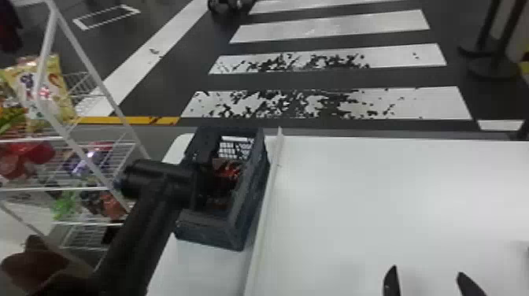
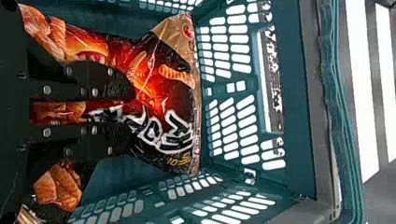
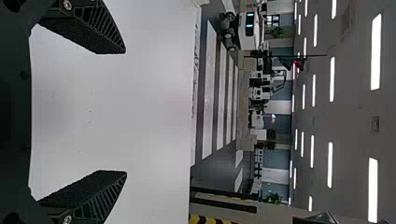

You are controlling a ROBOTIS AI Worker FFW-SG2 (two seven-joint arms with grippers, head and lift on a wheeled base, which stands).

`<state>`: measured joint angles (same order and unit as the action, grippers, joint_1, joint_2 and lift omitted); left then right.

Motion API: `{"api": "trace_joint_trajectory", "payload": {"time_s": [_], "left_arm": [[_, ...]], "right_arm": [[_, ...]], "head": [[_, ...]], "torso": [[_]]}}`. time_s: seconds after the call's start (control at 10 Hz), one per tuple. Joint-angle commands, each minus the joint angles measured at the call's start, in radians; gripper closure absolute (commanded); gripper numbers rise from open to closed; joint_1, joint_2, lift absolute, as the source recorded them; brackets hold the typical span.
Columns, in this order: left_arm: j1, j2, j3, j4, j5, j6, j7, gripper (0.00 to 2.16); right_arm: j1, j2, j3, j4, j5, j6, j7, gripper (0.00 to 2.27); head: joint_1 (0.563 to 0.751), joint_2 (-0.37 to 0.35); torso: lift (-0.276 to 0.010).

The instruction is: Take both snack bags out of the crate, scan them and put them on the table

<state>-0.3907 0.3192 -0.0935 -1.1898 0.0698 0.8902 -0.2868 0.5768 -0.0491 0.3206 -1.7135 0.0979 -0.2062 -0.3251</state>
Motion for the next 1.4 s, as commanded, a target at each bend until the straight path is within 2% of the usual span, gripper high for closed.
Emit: {"api": "trace_joint_trajectory", "payload": {"time_s": [0.0,0.3,0.6,0.9,1.3], "left_arm": [[0.019,0.004,0.038,-0.094,-0.002,0.115,-0.006,2.14],[0.049,0.018,0.092,-0.221,-0.007,0.247,-0.015,2.14],[0.078,0.018,0.138,-0.333,-0.005,0.315,-0.015,2.14],[0.089,0.018,0.156,-0.409,-0.002,0.376,-0.017,2.14],[0.122,0.018,0.196,-0.562,0.008,0.487,-0.017,2.14]], "right_arm": [[-0.002,0.0,0.0,0.0,0.0,0.0,0.0,0.07],[-0.009,0.0,0.002,0.005,0.0,0.009,0.0,0.07],[-0.014,0.0,0.005,0.011,0.0,0.012,0.0,0.07],[-0.015,0.0,0.005,0.014,-0.001,0.012,0.005,0.07],[-0.018,0.0,0.003,0.02,-0.009,0.012,0.006,0.07]], "head": [[0.695,0.264],[0.695,0.283],[0.695,0.302],[0.695,0.305],[0.695,0.307]], "torso": [[-0.092],[-0.092],[-0.092],[-0.092],[-0.092]]}}
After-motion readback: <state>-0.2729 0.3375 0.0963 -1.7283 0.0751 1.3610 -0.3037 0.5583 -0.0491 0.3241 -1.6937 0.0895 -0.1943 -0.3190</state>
